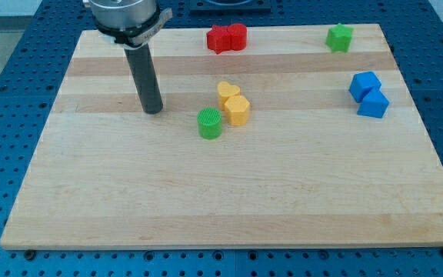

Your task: Slide the green circle diagonally left to the blue triangle

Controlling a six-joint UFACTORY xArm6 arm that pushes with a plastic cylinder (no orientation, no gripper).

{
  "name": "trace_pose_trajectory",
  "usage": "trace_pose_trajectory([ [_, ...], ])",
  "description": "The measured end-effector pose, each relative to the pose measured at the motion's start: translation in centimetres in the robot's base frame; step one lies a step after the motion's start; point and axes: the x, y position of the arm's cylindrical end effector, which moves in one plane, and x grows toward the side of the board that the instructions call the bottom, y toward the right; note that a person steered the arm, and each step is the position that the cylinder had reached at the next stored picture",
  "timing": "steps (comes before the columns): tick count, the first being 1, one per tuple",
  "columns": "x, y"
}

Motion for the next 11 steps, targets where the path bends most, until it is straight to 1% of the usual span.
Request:
trace_pose_trajectory([
  [1, 0.4, 0.6],
  [4, 0.1, 6.6],
  [5, 0.4, 6.9],
  [8, 6.3, 9.3],
  [10, 10.8, 13.1],
  [11, 12.4, 14.8],
])
